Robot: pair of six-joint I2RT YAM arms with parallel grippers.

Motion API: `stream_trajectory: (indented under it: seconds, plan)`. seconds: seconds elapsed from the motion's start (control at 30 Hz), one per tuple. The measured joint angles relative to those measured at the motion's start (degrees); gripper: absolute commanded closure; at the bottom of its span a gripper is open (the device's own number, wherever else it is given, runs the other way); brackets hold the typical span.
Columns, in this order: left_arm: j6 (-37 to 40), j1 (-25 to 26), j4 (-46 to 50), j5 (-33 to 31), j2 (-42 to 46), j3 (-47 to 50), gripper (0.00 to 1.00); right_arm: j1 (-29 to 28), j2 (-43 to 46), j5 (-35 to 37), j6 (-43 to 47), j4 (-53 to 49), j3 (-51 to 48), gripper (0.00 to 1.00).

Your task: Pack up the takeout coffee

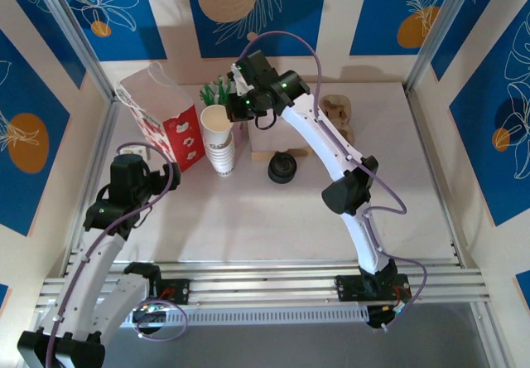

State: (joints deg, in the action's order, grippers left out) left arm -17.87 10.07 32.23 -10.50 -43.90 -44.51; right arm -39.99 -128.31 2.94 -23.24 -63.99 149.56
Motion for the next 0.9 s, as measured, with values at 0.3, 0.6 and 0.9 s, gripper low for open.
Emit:
stream_trajectory:
  seconds: [0.3,0.6,0.9]
  plan:
    - [0.20,0.09,0.00,-0.26,0.24,0.00,0.00,-2.25,7.34,0.87,2.54,-0.70,1.99,1.00]
    - [-0.48,0.26,-0.02,-1.53,5.27,0.00,0.00,-7.69,37.62,6.93,4.55,4.85,-32.89,1.00]
    - [-0.70,0.63,0.00,-1.05,5.16,-0.02,0.00,-7.89,54.05,9.77,0.76,14.43,-74.71,1.00]
